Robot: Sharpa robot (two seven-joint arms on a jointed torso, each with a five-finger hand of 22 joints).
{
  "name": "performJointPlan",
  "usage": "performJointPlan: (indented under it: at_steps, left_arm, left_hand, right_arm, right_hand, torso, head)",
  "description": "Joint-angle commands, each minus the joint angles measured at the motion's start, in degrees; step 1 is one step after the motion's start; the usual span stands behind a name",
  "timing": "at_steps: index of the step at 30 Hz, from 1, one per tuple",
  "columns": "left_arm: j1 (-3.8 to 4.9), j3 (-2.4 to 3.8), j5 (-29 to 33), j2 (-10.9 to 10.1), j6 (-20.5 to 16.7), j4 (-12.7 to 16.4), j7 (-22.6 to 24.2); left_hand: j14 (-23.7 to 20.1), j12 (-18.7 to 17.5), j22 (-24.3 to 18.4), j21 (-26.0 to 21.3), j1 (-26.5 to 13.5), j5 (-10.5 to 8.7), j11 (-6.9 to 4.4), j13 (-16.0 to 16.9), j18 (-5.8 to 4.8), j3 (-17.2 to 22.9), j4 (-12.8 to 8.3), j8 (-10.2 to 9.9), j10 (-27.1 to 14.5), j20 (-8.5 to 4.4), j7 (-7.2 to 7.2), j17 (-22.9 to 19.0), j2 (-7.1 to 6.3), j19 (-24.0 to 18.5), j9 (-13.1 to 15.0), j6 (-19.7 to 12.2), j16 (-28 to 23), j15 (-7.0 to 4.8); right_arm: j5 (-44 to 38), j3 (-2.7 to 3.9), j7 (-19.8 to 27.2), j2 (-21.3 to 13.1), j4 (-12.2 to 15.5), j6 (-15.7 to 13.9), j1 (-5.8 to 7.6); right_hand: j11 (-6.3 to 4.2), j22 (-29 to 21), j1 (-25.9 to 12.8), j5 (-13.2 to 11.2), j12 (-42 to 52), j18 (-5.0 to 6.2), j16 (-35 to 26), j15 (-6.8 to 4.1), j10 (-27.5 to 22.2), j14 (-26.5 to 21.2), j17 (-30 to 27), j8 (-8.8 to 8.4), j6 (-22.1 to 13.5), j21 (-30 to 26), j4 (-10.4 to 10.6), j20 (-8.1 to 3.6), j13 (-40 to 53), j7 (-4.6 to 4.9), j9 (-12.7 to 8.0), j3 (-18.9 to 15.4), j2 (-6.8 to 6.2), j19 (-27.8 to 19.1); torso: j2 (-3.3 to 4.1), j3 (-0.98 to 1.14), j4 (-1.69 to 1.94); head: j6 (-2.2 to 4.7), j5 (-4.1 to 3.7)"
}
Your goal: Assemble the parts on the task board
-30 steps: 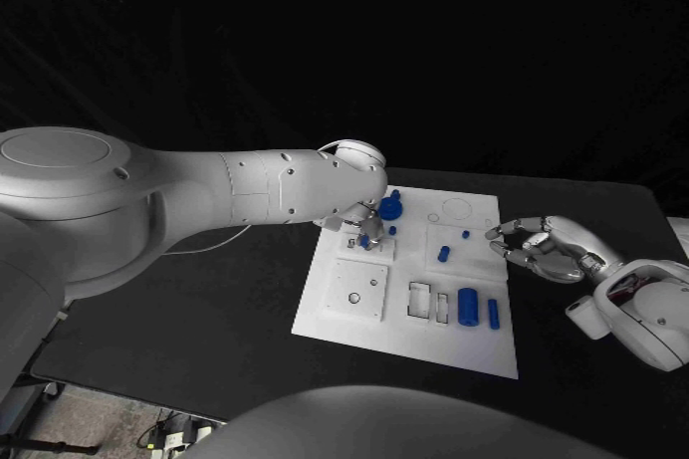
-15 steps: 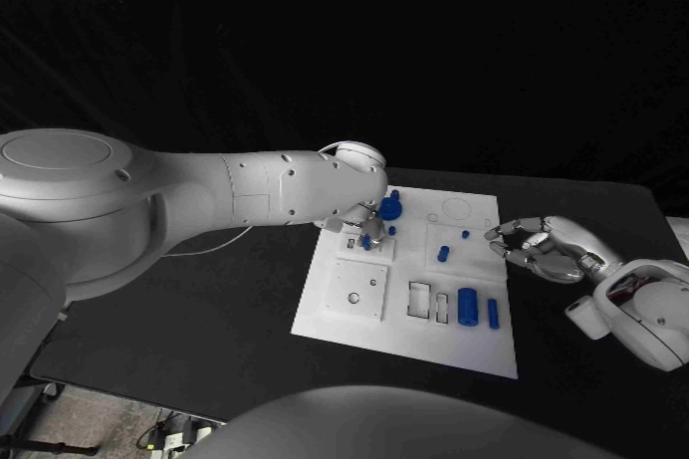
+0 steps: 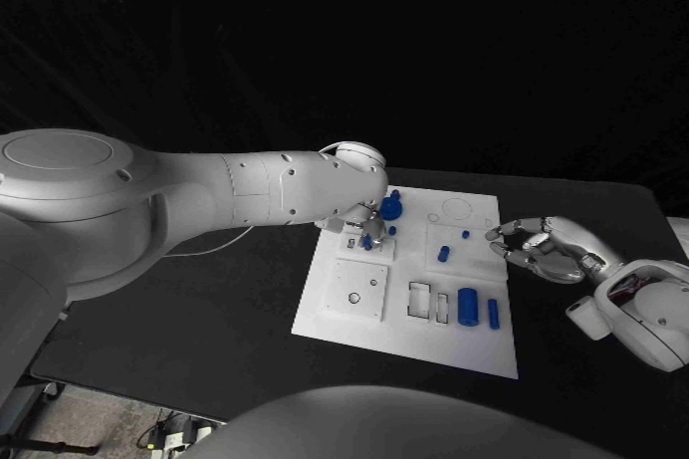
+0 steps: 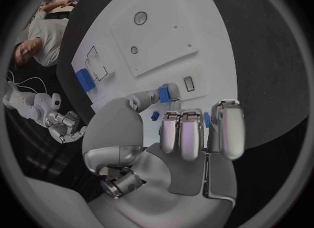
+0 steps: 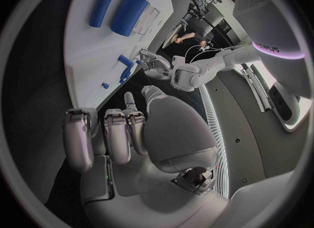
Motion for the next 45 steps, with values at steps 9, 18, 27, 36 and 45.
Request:
performJointPlan:
  at_steps: [9,18,27,36,45]
  left_arm:
    - [-0.88,-0.06,0.4,0.0,0.7,0.0,-0.1]
    - [-1.24,-0.06,-1.3,0.0,0.9,0.2,0.0]
    - [-1.32,-0.06,-4.0,-0.1,2.6,0.3,-0.2]
    - [-1.37,-0.06,-5.1,-0.2,3.0,0.3,-0.3]
    - [-1.38,-0.06,-6.5,-0.6,2.7,0.4,-0.2]
  left_hand:
    - [5.8,0.1,12.7,-1.0,0.1,0.22,0.47,15.1,0.93,-0.5,-0.1,-1.3,6.0,0.45,0.35,15.1,0.83,2.0,-0.6,0.3,0.1,0.46]
    - [5.8,0.1,12.5,-1.6,-0.2,-0.98,0.88,15.1,1.03,-3.6,0.1,-3.4,6.0,0.82,0.81,15.1,0.70,1.8,-2.0,0.5,0.1,0.79]
    - [5.8,0.1,12.5,-1.9,-4.0,-7.41,1.84,15.1,1.07,-15.8,5.4,-6.9,6.0,1.49,1.95,15.1,0.95,1.8,-3.3,-0.2,0.1,1.62]
    - [5.8,0.1,12.4,-2.4,-4.7,-8.11,2.05,15.1,1.16,-23.2,9.0,-8.5,6.0,1.67,2.16,15.1,2.19,1.7,-3.3,-0.3,0.1,1.74]
    - [5.8,0.1,12.3,-2.5,-4.8,-8.19,2.08,15.1,1.18,-24.1,9.1,-8.8,6.0,1.69,2.21,15.1,2.58,1.7,-3.3,-0.4,0.1,1.76]
  right_arm:
    - [-0.1,-0.02,0.1,0.0,0.1,0.8,-0.04]
    - [-0.1,-0.02,0.1,-0.1,0.1,0.9,-0.04]
    - [-0.1,-0.02,0.1,0.0,0.1,0.9,-0.04]
    - [-0.1,-0.02,0.1,0.0,0.0,1.1,-0.04]
    - [-0.1,-0.02,0.1,-0.1,0.0,1.2,-0.04]
  right_hand:
    - [0.07,13.1,0.5,0.4,-0.3,-0.15,0.2,0.39,6.4,6.1,15.1,0.00,-0.3,-0.2,0.0,0.00,15.0,0.06,0.1,0.5,0.07,1.2]
    - [0.07,13.1,0.5,0.4,-0.3,-0.15,0.2,0.39,6.4,6.1,15.1,0.00,-0.3,-0.2,0.0,0.00,15.0,0.06,0.1,0.5,0.07,1.2]
    - [0.07,13.0,0.5,0.4,-0.3,-0.14,0.2,0.40,6.4,6.1,15.1,0.00,-0.3,-0.2,0.0,0.01,15.0,0.07,0.1,0.5,0.01,1.2]
    - [0.07,13.0,0.5,0.4,-0.3,-0.14,0.2,0.40,6.4,6.1,15.1,0.00,-0.3,-0.2,0.0,0.01,15.0,0.07,0.1,0.5,0.00,1.2]
    - [0.07,13.1,0.5,0.4,-0.3,-0.15,0.2,0.40,6.4,6.1,15.1,-0.01,-0.4,-0.2,0.0,0.01,15.0,0.07,0.1,0.5,-0.05,1.2]
  torso:
    - [-0.01,0.00,0.00]
    - [0.01,0.00,-0.01]
    - [-0.04,0.01,-0.01]
    - [0.01,0.00,-0.01]
    - [-0.01,0.00,-0.02]
  head:
    - [0.00,-0.04]
    - [0.00,0.06]
    - [0.00,0.09]
    - [0.00,0.06]
    - [0.00,0.00]
